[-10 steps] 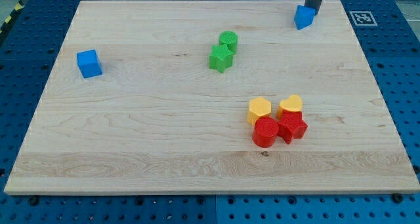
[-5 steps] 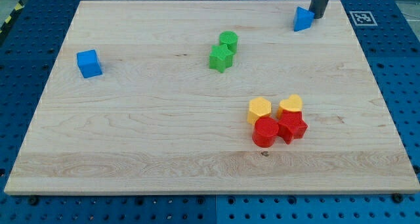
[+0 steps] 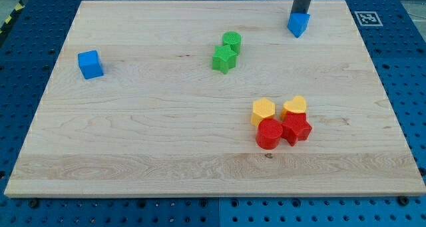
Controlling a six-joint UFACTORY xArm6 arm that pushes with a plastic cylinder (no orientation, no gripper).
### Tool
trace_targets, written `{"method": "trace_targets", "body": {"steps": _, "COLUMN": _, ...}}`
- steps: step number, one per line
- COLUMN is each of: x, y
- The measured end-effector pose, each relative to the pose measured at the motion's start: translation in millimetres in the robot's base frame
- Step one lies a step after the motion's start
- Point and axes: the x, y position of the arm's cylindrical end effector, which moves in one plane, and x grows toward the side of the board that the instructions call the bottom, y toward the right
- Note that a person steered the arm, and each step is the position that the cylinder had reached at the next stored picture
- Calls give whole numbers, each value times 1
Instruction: Push the blue triangle to the top right of the green circle
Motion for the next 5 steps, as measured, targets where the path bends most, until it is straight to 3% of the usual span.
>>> {"method": "trace_targets", "body": {"steps": 5, "x": 17, "y": 18}}
